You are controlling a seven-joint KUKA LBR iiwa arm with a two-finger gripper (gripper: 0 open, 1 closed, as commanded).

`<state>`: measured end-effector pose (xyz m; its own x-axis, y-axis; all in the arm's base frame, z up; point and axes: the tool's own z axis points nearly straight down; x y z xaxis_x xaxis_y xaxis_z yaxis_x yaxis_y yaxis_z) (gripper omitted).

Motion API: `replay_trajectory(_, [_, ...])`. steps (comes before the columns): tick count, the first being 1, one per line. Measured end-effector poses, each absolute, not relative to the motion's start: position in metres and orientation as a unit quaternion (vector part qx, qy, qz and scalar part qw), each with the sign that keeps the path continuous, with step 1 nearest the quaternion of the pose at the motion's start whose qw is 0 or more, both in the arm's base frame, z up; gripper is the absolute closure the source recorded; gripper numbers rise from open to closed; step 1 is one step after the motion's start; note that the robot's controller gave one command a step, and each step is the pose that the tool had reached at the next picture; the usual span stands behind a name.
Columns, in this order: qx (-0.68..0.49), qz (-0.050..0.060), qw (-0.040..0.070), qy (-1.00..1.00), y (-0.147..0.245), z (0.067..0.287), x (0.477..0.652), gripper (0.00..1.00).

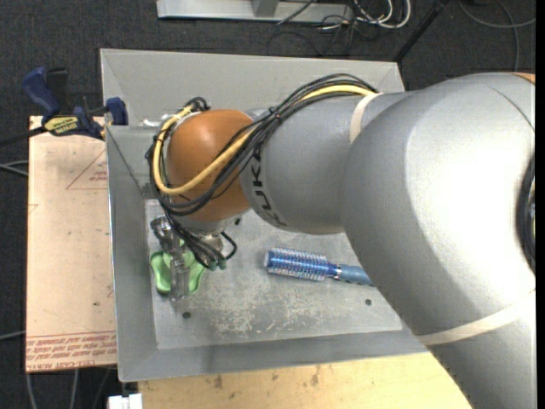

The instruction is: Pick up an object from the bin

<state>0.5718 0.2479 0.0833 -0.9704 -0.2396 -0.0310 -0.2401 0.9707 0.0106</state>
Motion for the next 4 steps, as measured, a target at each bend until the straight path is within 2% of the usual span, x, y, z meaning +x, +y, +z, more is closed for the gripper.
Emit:
replay_trajectory(1, [-0.121, 0.006, 0.015, 0.992, 0.247, 0.081, 0.571, 0.0])
replay_trajectory(2, [-0.121, 0.007, 0.015, 0.993, 0.248, 0.083, 0.572, 1.0])
replay_trajectory(3, [-0.162, 0.002, 0.007, 0.987, 0.241, 0.225, 0.598, 1.0])
replay_trajectory(4, [-0.218, -0.001, -0.001, 0.976, 0.134, 0.179, 0.59, 1.0])
